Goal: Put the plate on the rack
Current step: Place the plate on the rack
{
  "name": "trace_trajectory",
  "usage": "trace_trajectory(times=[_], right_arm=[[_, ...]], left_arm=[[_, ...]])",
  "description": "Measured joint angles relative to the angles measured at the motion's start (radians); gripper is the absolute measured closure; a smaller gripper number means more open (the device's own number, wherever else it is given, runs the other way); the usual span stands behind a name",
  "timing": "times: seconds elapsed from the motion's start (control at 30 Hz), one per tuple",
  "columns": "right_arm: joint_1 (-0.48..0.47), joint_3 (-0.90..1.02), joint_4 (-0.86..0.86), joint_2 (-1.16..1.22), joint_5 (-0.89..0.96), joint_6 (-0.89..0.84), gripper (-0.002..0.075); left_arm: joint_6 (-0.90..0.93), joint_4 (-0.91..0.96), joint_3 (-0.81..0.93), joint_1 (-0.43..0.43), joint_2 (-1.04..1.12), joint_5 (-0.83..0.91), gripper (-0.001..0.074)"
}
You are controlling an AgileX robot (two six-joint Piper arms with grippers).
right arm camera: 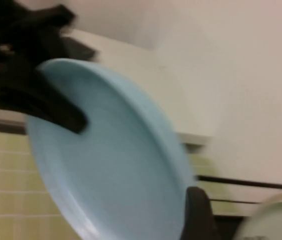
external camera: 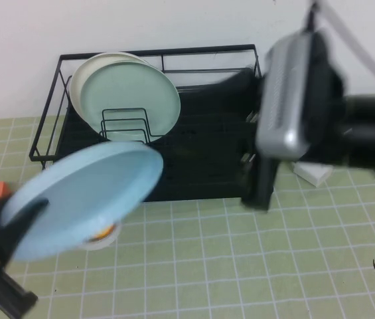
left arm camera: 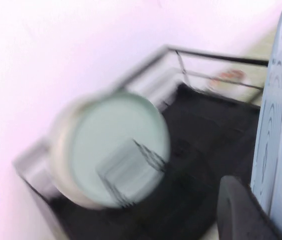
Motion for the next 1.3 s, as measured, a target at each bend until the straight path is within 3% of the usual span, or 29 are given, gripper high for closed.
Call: trace_trajectory(times=[0.17, 0.27, 0.37, 0.9, 1.3], right_arm=[[0.000, 0.000, -0.039, -0.143, -0.163, 0.057, 0.0443], [0.000, 0.014, -0.125, -0.226, -0.254, 0.125, 0.0643], [0.000, 0.054, -0.145, -0.267, -0.324, 0.144, 0.0702], [0.000, 0.328, -0.151, -0.286, -0.423, 0.150, 0.0725], [0.000, 0.358, -0.138, -0.286, -0.429, 0.153, 0.0726]], left_arm=[[0.347, -0.094, -0.076, 0.000, 0.019, -0.033, 0.0629], [0.458, -0.105, -0.147, 0.000, 0.070, -0.073, 0.0629], [0.536, -0.114, -0.224, 0.000, 0.157, -0.095, 0.0629], [0.792, -0.121, -0.612, 0.000, 0.784, -0.051, 0.0629], [0.973, -0.121, -0.751, -0.060, 0.993, -0.076, 0.0630]])
